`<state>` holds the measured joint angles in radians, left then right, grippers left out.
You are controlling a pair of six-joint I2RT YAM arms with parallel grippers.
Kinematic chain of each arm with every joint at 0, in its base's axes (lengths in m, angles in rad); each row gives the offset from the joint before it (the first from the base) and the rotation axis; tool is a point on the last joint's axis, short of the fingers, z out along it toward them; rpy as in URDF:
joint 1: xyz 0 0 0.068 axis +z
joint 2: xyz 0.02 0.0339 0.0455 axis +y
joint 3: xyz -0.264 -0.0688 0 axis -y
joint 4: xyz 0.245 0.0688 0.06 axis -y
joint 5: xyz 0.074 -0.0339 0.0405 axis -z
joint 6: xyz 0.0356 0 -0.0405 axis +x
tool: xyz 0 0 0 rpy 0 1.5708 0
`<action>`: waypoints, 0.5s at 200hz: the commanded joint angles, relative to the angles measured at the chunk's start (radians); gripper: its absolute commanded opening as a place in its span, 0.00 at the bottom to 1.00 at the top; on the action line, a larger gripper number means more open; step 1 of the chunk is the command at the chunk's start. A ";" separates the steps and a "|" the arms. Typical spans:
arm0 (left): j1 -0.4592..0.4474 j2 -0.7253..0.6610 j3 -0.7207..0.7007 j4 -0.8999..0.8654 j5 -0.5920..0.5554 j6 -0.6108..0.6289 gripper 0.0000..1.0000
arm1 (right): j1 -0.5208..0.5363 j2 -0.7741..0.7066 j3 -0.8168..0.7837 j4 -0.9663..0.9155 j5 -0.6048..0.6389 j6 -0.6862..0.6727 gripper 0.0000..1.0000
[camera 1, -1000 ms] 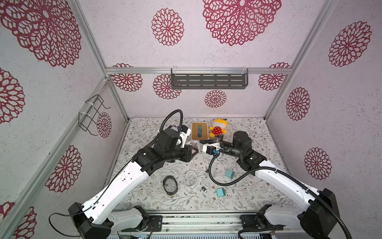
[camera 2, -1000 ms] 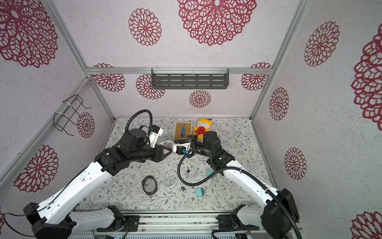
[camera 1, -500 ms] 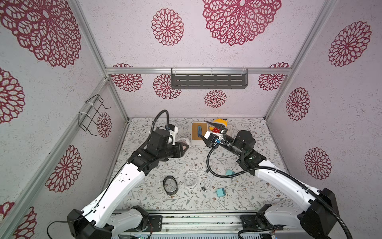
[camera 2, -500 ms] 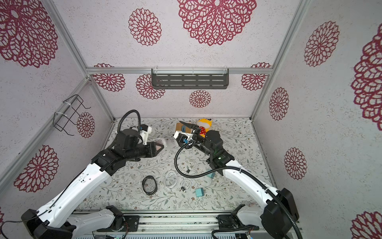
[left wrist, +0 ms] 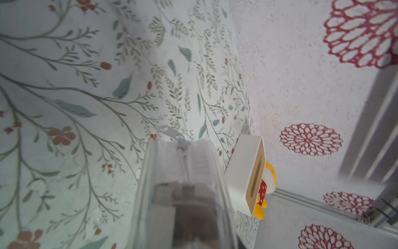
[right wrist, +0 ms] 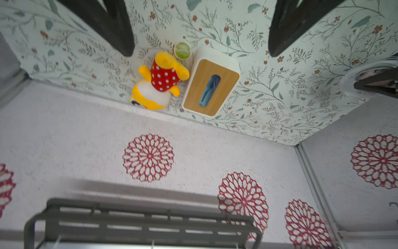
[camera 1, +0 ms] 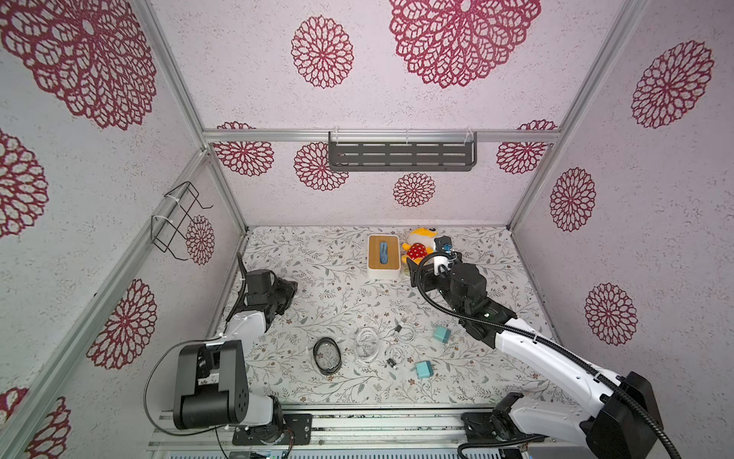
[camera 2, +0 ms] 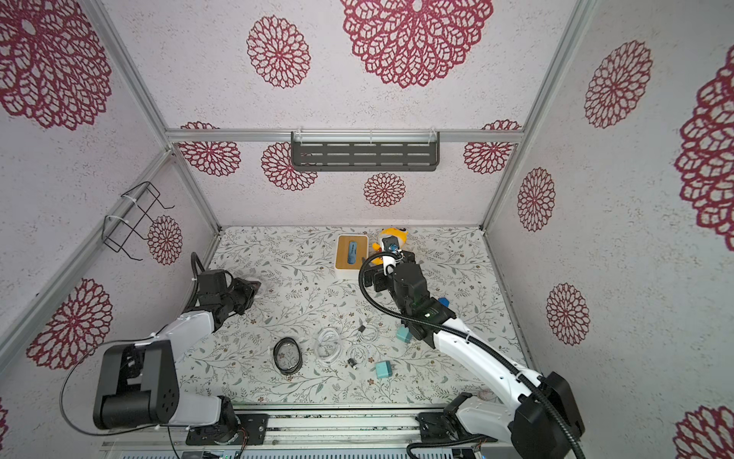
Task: Pack away charging kits
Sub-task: Place the storage bag at the center of the board.
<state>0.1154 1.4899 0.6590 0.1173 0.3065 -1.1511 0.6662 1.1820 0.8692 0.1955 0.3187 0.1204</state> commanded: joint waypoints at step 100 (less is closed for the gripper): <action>-0.006 0.258 0.094 0.199 0.143 -0.041 0.92 | -0.002 0.008 0.105 -0.378 0.039 0.692 0.99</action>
<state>0.1093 1.8053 0.7612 0.3447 0.4595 -1.1965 0.6655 1.2312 1.0016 -0.1505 0.3191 0.6838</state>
